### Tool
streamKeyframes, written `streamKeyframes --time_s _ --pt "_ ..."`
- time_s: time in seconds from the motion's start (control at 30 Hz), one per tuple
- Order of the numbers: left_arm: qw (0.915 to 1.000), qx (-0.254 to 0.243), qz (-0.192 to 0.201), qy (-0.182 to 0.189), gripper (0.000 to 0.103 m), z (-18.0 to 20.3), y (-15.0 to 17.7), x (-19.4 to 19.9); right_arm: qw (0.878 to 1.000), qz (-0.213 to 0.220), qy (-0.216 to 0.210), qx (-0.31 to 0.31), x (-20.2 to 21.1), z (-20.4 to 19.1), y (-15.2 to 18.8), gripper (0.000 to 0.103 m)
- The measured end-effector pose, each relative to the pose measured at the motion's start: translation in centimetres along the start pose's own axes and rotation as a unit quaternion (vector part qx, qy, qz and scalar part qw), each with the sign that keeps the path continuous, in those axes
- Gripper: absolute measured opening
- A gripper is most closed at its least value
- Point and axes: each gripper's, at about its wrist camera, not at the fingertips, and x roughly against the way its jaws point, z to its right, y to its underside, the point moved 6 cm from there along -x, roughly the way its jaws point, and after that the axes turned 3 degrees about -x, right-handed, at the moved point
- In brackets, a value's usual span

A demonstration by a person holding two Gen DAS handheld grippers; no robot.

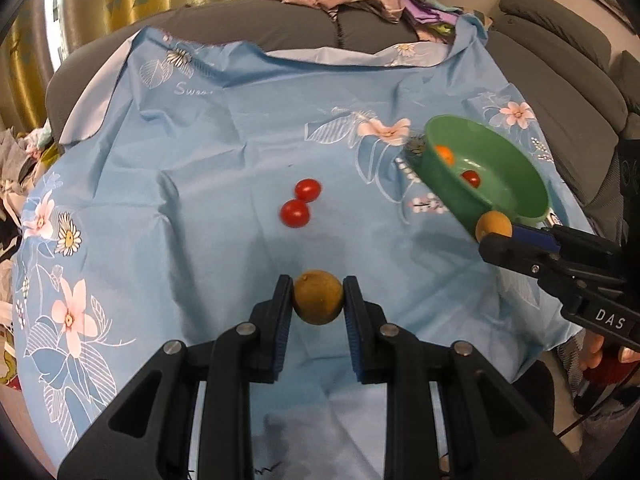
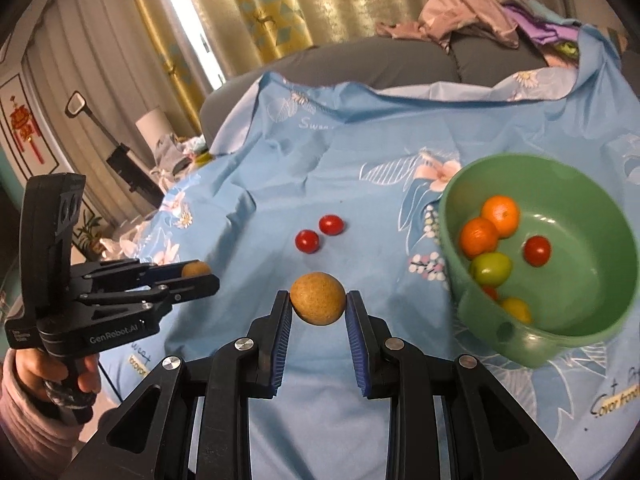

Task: Organize fruits
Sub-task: 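Carry both brown fruits over the green bowl and open both grippers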

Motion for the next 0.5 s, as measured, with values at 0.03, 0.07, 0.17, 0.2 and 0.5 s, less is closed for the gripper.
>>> streamKeyframes --time_s 0.03,0.07,0.17,0.2,0.5 --pt "1.0000 -0.003 0.002 0.000 0.025 0.3 -0.1 0.2 1.000 0.004 0.002 0.000 0.3 0.1 -0.1 0.029" --pt "1.0000 -0.006 0.004 0.001 0.025 0.6 -0.3 0.4 1.000 0.008 0.003 -0.001 0.7 0.2 -0.2 0.029" --pt "0.9998 -0.014 0.011 0.004 0.025 1.5 -0.8 0.9 1.000 0.020 0.007 -0.006 1.7 0.7 -0.4 0.029" --pt "0.9998 -0.016 0.013 0.005 0.025 1.8 -1.0 1.0 1.000 0.024 0.010 -0.005 2.1 0.9 -0.5 0.029" --pt "0.9984 -0.044 0.030 0.018 0.025 4.4 -3.1 1.5 0.999 0.047 0.024 -0.015 3.8 2.5 -1.0 0.029"
